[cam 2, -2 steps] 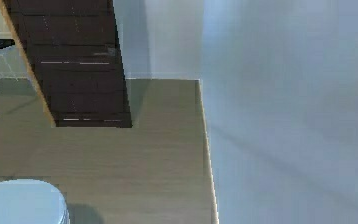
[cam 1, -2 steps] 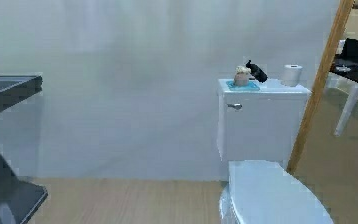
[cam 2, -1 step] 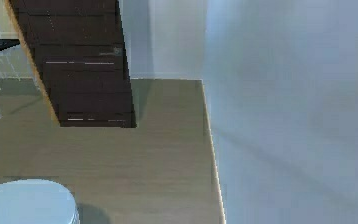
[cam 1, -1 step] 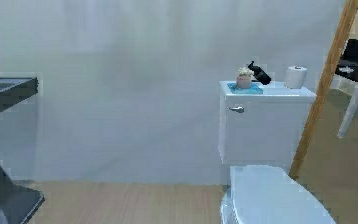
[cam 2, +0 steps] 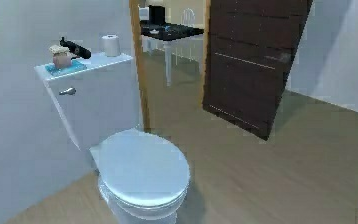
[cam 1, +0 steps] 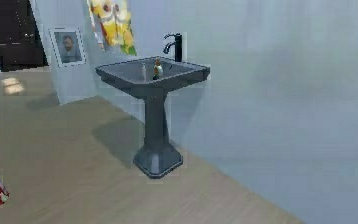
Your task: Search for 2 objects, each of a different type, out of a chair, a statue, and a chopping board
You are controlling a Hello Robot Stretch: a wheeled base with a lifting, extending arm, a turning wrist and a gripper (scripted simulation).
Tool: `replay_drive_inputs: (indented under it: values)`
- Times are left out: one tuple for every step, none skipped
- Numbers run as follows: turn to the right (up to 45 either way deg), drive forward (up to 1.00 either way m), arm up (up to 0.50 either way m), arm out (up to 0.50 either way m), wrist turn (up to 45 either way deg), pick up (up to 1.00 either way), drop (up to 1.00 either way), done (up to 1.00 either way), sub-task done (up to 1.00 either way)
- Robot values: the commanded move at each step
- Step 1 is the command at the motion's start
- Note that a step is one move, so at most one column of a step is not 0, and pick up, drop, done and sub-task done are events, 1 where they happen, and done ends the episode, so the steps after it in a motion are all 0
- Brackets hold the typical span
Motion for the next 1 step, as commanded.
replay_drive_inputs:
  values:
    - [-39.0,0.00,0.00,0.00,0.0,0.00,0.00,0.00,0.00]
